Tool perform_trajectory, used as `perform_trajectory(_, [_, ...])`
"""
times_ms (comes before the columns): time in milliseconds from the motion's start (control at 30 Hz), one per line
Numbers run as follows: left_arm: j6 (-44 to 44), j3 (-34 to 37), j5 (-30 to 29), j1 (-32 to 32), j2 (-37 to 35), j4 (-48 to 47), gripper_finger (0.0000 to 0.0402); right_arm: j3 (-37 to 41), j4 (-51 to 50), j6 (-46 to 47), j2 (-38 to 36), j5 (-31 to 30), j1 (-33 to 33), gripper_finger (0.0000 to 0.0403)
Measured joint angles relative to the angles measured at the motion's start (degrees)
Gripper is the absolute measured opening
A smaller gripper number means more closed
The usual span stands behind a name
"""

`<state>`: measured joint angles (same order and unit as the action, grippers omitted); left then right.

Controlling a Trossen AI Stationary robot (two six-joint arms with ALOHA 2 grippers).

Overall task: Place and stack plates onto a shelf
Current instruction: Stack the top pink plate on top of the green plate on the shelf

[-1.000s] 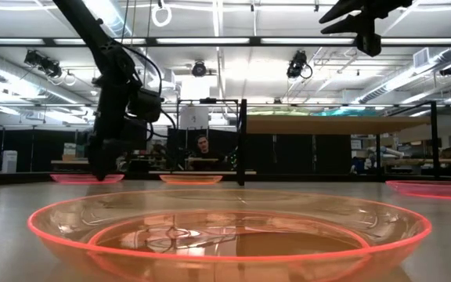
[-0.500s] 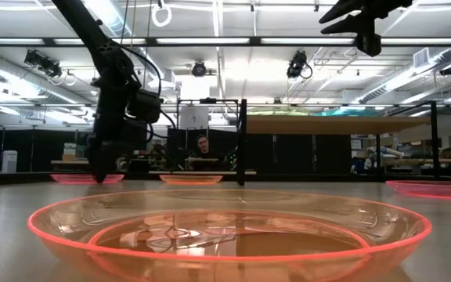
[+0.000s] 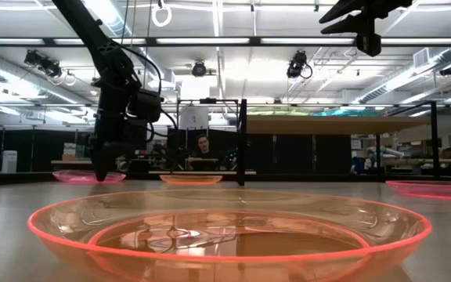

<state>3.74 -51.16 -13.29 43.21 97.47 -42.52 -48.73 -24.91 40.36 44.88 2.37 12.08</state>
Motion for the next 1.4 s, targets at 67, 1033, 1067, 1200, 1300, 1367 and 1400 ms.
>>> perform_trajectory(67, [0.01,0.0,0.02,-0.04,0.0,-0.02,0.0007,0.0,-0.01,0.0,0.0,0.0,0.0,0.009])
perform_trajectory(1033, [0.05,-12.79,0.47,-8.03,-11.16,-4.68,0.0003,0.0,-0.02,0.44,0.0,0.02,0.0,0.009])
perform_trajectory(1067, [0.03,-13.77,0.45,-8.27,-11.28,-4.46,0.0003,0.0,-0.02,0.44,0.0,0.02,0.0,0.009])
perform_trajectory(1200, [-0.45,-18.6,0.44,-9.1,-11.43,-5.08,0.0003,0.0,-0.02,0.44,0.0,0.02,0.0,0.009])
perform_trajectory(1300, [-3.15,-22.54,0.41,-9.82,-11.43,-4.94,0.0003,0.0,-0.02,0.42,0.0,0.02,0.0,0.009])
perform_trajectory(1367, [-4.7,-25.07,0.41,-10.29,-11.43,-4.74,0.0003,0.0,0.0,0.42,0.0,0.02,0.0,0.009])
perform_trajectory(1400, [-5.66,-26.56,0.41,-10.5,-11.43,-4.72,0.0003,0.0,-0.02,0.42,0.0,0.02,0.0,0.009])
